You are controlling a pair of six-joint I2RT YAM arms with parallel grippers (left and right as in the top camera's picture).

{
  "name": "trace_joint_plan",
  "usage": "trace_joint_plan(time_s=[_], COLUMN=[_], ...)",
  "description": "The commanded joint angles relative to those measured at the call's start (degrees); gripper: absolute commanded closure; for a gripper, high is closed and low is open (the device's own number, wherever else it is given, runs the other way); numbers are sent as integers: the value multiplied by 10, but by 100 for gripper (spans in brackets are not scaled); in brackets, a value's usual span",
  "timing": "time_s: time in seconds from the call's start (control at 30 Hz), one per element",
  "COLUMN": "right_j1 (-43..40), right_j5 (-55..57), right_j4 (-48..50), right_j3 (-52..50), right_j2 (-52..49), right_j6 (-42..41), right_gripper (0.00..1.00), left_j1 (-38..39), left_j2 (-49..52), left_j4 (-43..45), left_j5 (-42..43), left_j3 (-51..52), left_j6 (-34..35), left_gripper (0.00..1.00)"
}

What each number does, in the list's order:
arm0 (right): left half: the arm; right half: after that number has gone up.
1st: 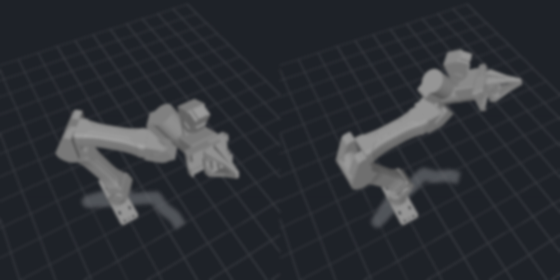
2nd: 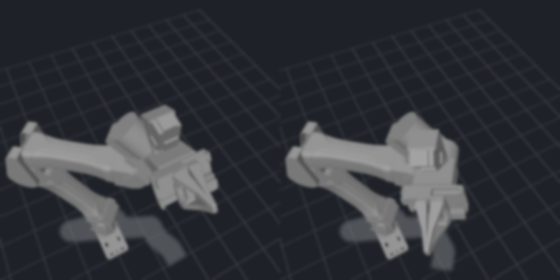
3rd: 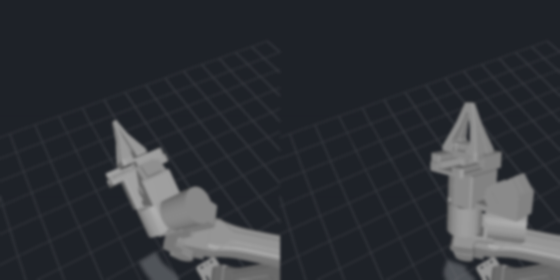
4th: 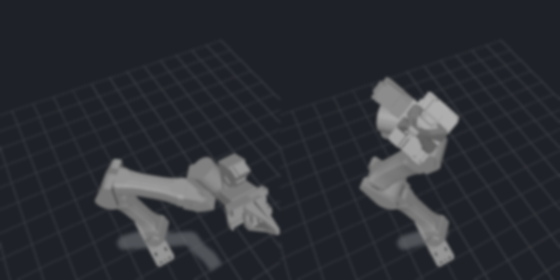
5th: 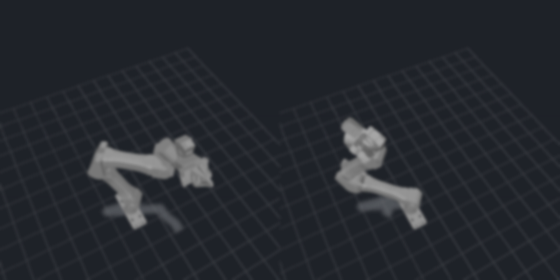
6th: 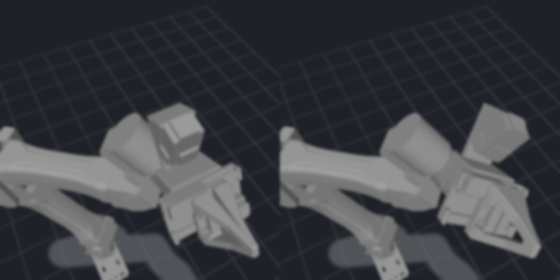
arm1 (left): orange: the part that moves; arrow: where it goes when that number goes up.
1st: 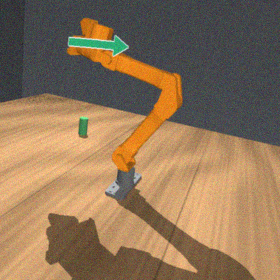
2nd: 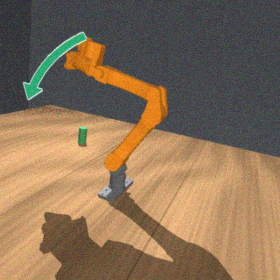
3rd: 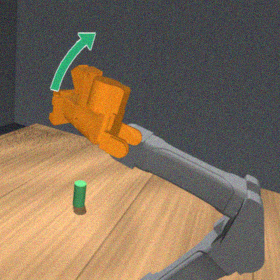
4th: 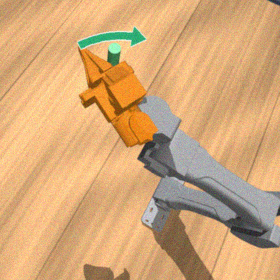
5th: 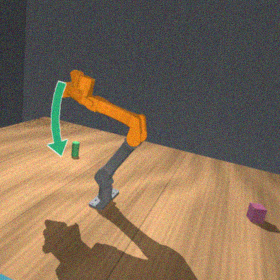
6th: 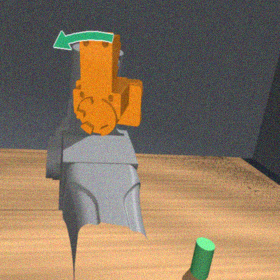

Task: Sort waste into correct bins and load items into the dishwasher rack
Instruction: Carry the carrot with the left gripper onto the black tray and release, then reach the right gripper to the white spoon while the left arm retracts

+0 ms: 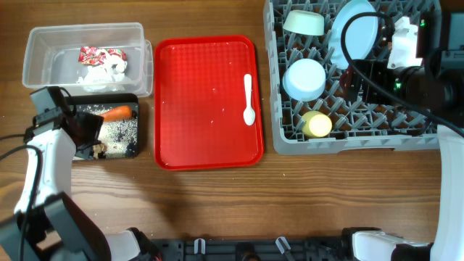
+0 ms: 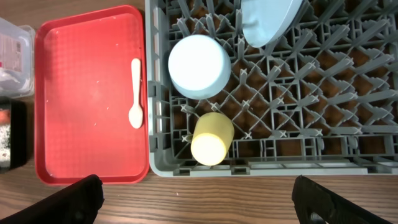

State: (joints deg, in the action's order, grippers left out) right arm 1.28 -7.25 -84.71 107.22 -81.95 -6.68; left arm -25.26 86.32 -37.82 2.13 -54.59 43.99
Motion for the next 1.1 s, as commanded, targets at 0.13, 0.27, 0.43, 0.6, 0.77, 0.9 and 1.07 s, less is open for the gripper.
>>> trace_joint_plan(time_s=[0.13, 0.27, 0.43, 0.6, 0.77, 0.9, 1.07], right_j1=[4, 45, 142, 232, 284, 288, 289], right_j5=[-80, -83, -82, -44, 35, 47, 33], right_j4=[36, 52, 95, 174, 228, 247, 267], right_j3=[-1, -1, -23, -76, -83, -83, -83], right_j2=[-4, -19, -61, -136, -229, -322, -412], right_j6=[-10, -28, -110, -158, -194, -237, -237], right_gripper=[0, 0, 0, 4, 9, 14, 16], left_j1=[69, 241, 296, 295, 294, 254, 198], left_j2=[-169, -171, -168, -168, -168, -168, -168], left_j4=[-47, -32, -11, -29, -35, -39, -65], left_j5=[239, 190, 125, 26, -17, -17, -17], left_j3=[-42, -42, -42, -42, -42, -42, -42], left_j6=[-177, -200, -213, -212, -144, -100, -87], left_gripper=[24, 22, 6, 0, 0, 0, 0])
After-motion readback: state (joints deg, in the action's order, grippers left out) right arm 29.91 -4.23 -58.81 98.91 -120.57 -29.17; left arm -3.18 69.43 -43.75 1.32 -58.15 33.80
